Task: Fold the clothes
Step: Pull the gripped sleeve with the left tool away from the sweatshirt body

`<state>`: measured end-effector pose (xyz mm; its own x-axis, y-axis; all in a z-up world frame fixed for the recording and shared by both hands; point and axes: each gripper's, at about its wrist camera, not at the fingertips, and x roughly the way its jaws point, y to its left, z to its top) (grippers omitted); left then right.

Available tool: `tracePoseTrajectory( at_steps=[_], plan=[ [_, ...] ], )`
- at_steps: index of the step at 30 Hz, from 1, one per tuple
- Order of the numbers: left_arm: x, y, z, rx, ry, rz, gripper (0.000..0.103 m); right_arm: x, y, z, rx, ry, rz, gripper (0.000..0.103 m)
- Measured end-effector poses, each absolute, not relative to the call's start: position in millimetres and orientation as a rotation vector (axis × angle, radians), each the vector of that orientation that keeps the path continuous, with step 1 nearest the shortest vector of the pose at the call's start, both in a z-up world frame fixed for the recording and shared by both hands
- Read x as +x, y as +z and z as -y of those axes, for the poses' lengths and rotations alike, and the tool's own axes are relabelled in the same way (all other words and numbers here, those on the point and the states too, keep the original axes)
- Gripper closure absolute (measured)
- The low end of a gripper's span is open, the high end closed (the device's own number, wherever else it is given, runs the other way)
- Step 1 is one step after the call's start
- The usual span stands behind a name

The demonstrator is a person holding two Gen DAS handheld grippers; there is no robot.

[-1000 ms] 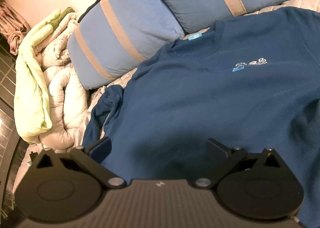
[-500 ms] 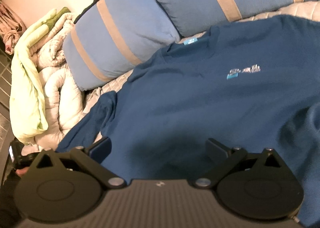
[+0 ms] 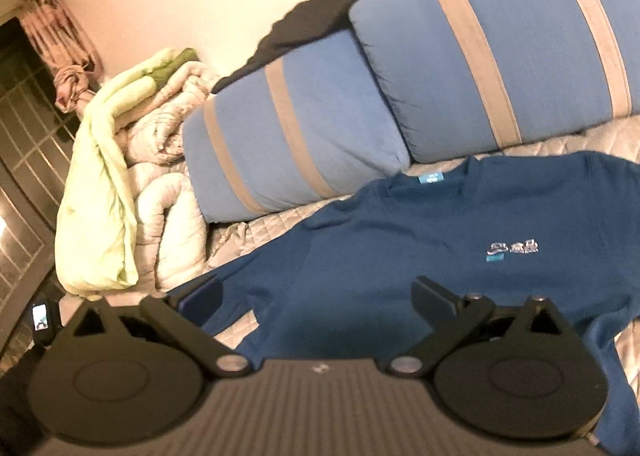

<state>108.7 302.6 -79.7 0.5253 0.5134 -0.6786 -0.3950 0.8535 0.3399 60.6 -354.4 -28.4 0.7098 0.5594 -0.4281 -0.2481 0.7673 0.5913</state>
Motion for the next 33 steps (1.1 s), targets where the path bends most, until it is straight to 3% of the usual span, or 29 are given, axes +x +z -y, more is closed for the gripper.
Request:
tracePoseTrajectory(
  at_steps=[8,12,14,16,21,33],
  plan=[
    [117.6,-98.4,-326.5,0.183,0.640,-0.876,0.096,46.0,-23.5,341.2,0.414,0.492,-0.614,0.000],
    [125.7,-106.9,-331.4,0.219,0.712,-0.870,0.085,38.7,-22.6,334.6,0.365,0.508,-0.618,0.000],
    [125.7,-107.1,-328.7,0.233,0.738,-0.860,0.075,34.0,-22.3,333.7,0.341,0.509,-0.617,0.000],
    [122.5,-104.2,-323.0,0.238,0.717,-0.837,0.058,30.2,-22.6,333.9,0.306,0.501,-0.611,0.000],
    [110.9,-95.2,-310.9,0.173,0.631,-0.771,0.037,25.9,-27.0,339.0,0.257,0.451,-0.621,0.000],
    [82.3,-83.5,-282.0,-0.063,0.370,-0.660,0.036,17.8,-33.6,353.8,0.215,0.389,-0.620,0.000]
  ],
)
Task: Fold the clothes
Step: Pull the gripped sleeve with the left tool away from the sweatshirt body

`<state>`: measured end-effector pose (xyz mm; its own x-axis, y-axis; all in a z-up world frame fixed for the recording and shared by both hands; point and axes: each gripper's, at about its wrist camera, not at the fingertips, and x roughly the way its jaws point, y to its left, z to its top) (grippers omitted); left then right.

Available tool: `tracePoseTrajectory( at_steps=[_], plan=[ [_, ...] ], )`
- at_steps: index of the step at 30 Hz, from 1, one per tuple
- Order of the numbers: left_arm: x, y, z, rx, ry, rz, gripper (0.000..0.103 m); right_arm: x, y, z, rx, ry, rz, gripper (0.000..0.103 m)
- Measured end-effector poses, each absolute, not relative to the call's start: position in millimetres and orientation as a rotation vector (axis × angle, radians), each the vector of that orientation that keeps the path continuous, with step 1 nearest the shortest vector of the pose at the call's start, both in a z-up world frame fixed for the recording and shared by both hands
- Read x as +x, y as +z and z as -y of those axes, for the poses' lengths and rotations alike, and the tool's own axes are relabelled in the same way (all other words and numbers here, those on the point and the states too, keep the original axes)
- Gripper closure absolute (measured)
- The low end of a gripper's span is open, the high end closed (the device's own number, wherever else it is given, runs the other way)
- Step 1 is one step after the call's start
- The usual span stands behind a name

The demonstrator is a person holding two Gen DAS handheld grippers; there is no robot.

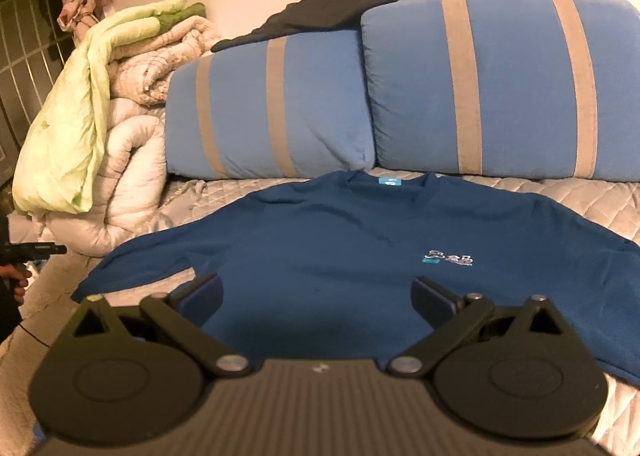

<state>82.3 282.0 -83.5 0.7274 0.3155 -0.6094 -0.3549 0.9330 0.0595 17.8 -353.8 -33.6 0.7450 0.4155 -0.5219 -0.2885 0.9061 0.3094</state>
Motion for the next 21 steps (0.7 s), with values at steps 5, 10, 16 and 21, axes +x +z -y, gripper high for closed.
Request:
tracePoseTrajectory(
  at_steps=[5,10,16,21],
  plan=[
    [74.0,-83.8,-284.4,-0.122,0.339,-0.647,0.035,16.8,-39.9,347.1,0.180,0.419,-0.616,0.000],
    [61.3,-91.0,-305.8,-0.230,0.345,-0.639,0.035,17.6,-44.1,334.4,0.139,0.436,-0.604,0.000],
    [42.8,-113.3,-343.0,-0.409,0.398,-0.620,0.035,25.6,-52.8,320.6,0.157,0.471,-0.615,0.000],
    [34.3,-146.7,-372.4,-0.615,0.385,-0.602,0.036,30.7,-65.9,313.4,0.180,0.508,-0.621,0.000]
  ],
)
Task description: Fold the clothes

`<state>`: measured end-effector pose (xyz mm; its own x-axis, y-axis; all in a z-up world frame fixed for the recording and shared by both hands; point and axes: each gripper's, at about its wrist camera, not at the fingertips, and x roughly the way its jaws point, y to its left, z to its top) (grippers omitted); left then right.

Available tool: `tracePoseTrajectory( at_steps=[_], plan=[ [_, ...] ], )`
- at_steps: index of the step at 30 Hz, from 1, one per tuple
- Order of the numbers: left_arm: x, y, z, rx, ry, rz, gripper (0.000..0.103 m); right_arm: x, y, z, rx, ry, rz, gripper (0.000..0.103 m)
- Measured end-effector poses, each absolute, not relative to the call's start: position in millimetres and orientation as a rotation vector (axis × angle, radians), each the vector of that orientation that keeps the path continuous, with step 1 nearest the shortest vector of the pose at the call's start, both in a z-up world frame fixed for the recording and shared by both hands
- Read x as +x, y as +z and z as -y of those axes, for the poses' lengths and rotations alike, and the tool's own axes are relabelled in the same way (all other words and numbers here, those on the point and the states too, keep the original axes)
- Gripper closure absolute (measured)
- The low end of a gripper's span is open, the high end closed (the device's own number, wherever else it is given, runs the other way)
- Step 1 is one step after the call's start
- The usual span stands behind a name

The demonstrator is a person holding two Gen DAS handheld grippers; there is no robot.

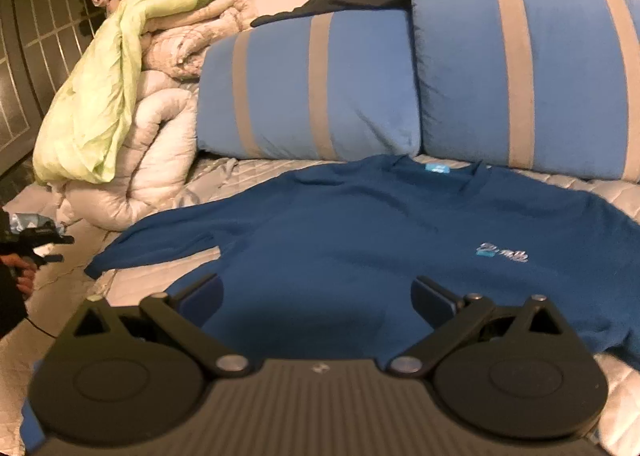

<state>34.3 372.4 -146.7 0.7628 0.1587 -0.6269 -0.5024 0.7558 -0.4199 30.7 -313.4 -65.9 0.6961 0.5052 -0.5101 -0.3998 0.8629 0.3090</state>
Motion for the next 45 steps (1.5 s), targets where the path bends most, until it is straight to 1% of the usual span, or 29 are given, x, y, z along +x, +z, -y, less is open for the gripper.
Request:
tracePoseTrajectory(
  at_steps=[5,9,11,13,16,20,22,26,27,28,29,31,33,38,45],
  plan=[
    [27.5,-191.5,-397.0,-0.907,0.384,-0.553,0.037,38.7,-81.2,316.2,0.255,0.521,-0.655,0.000],
    [23.6,-218.9,-403.4,-1.072,0.370,-0.492,0.037,39.4,-86.1,315.3,0.254,0.526,-0.665,0.000],
    [20.3,-230.3,-404.7,-1.155,0.360,-0.444,0.039,39.5,-88.3,314.3,0.250,0.527,-0.672,0.000],
    [15.2,-241.0,-404.8,-1.239,0.357,-0.389,0.043,39.6,-90.5,313.4,0.247,0.528,-0.679,0.000],
    [7.9,-258.2,-403.5,-1.363,0.367,-0.315,0.047,40.7,-92.5,312.0,0.245,0.528,-0.689,0.000],
    [-1.1,-272.5,-398.9,-1.452,0.386,-0.240,0.055,41.2,-92.7,312.0,0.237,0.524,-0.696,0.000],
    [-2.5,-279.8,-401.5,-1.507,0.400,-0.204,0.060,41.8,-93.2,312.3,0.235,0.522,-0.701,0.000],
    [-0.8,-286.7,-406.5,-1.567,0.427,-0.163,0.065,43.0,-95.0,310.7,0.231,0.516,-0.714,0.000],
    [0.8,-286.5,-406.8,-1.573,0.428,-0.160,0.069,43.0,-95.3,310.4,0.230,0.515,-0.717,0.000],
    [2.7,-286.2,-407.0,-1.578,0.429,-0.159,0.077,43.0,-95.7,310.1,0.229,0.514,-0.719,0.000],
    [4.4,-283.8,-407.1,-1.570,0.434,-0.164,0.080,43.3,-96.5,309.4,0.230,0.513,-0.723,0.000],
    [7.4,-276.8,-406.9,-1.540,0.448,-0.179,0.093,44.0,-97.8,308.4,0.231,0.511,-0.731,0.000],
    [10.8,-265.0,-405.7,-1.476,0.465,-0.205,0.093,44.1,-99.5,307.6,0.229,0.512,-0.737,0.000],
    [24.2,-208.3,-393.3,-1.124,0.502,-0.316,0.094,46.0,-100.2,305.9,0.223,0.507,-0.745,0.000],
    [43.4,-128.2,-339.9,-0.628,0.446,-0.402,0.094,64.7,-84.5,294.4,0.200,0.404,-0.747,0.000]
  ],
)
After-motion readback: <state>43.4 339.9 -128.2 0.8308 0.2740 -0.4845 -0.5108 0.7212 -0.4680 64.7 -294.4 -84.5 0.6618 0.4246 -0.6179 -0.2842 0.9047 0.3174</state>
